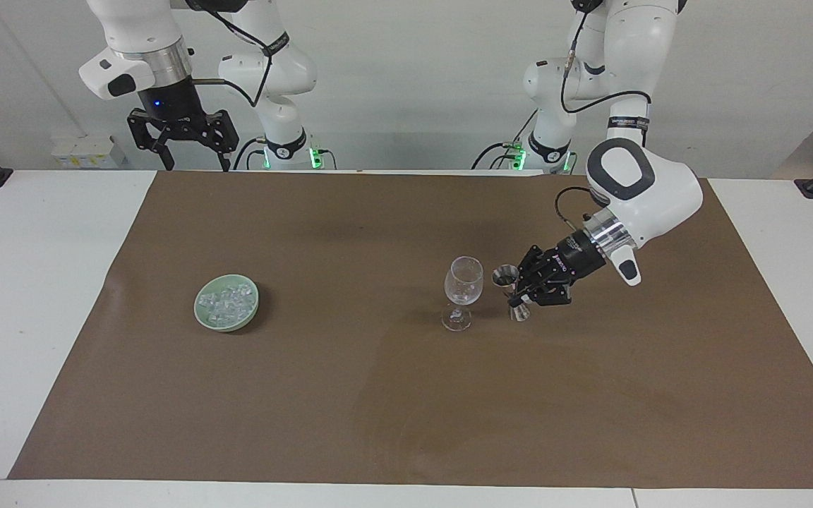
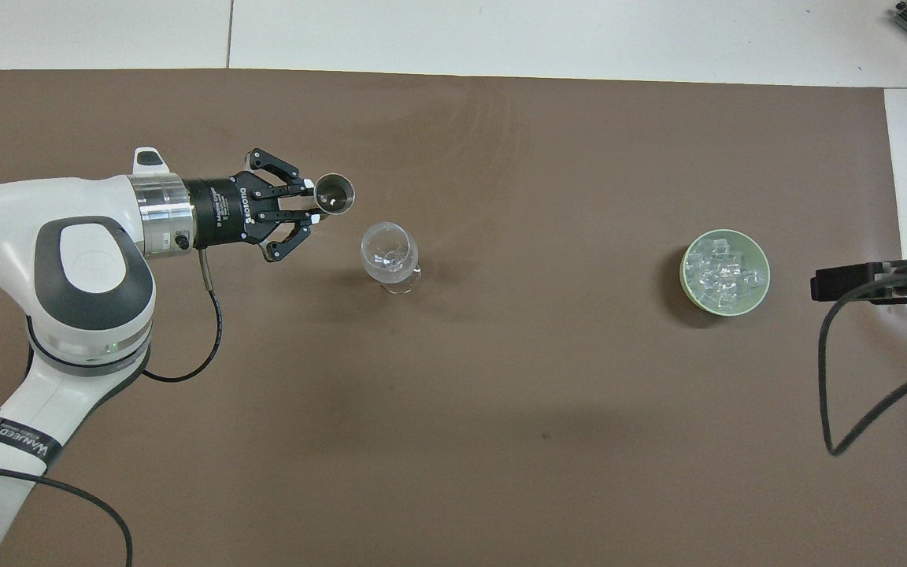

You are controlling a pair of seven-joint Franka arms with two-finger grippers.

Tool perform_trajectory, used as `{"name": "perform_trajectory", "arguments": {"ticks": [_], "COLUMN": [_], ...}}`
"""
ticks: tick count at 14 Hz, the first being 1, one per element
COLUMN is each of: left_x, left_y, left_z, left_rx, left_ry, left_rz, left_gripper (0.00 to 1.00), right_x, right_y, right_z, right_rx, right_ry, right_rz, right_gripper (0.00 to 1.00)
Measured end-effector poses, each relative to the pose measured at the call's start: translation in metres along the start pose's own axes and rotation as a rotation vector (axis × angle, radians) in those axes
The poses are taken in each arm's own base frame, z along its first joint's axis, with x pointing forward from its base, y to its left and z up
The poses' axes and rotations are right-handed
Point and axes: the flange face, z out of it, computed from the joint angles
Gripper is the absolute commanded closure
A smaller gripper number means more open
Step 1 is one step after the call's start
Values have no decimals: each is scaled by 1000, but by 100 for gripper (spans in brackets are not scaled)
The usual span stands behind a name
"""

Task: Pour wine and add ice with both arms
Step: 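Move the held bottle over the clear wine glass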

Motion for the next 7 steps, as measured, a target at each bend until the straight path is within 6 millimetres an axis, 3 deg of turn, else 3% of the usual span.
{"name": "perform_trajectory", "arguments": {"ticks": [7], "left_x": [-10], "left_y": [-11], "left_z": [4], "left_rx": [-27], "left_ry": [35], "left_rz": [50], "left_gripper": [100], "right_x": [0], "right_y": [0], "right_z": [0], "right_rx": [0], "right_ry": [0], "right_rz": [0], "right_gripper": [0]}}
